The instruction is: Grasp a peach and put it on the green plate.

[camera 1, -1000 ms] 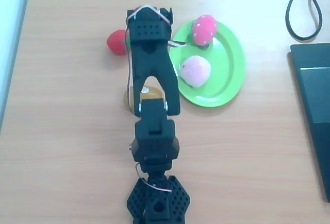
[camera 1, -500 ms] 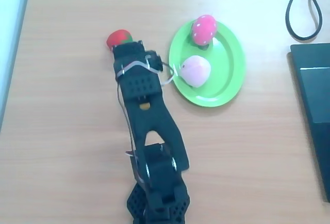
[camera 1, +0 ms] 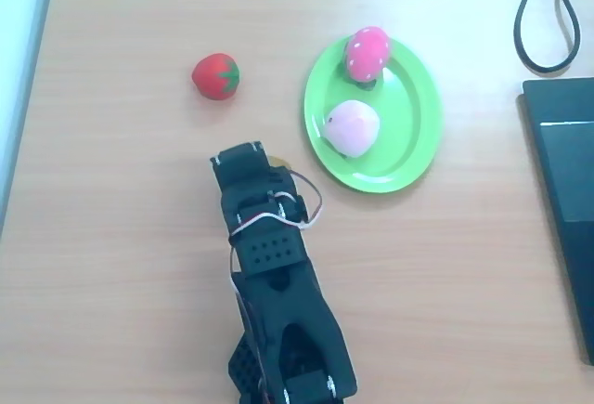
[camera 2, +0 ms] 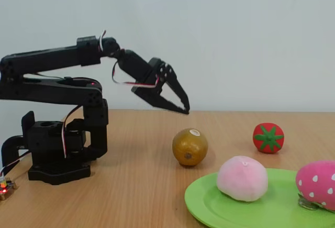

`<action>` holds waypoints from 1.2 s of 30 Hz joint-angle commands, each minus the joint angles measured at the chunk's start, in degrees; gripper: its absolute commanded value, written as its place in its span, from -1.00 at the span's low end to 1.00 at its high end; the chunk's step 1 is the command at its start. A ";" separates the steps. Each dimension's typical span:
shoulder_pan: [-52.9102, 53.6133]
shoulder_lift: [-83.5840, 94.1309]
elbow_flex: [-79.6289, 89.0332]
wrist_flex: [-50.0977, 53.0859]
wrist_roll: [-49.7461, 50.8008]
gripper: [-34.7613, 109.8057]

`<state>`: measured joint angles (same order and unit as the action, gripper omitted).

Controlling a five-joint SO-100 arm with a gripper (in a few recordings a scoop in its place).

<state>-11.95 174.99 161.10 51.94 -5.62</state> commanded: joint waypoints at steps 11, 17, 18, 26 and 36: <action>-0.53 6.68 10.20 5.27 -0.79 -0.63; -0.09 8.53 13.71 8.53 -0.79 -0.63; 0.26 9.05 14.68 8.53 -0.70 -0.63; 1.49 12.22 17.31 12.83 0.18 -0.63; 3.87 14.06 16.52 19.16 1.41 -0.63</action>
<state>-8.26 188.26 177.28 70.66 -4.39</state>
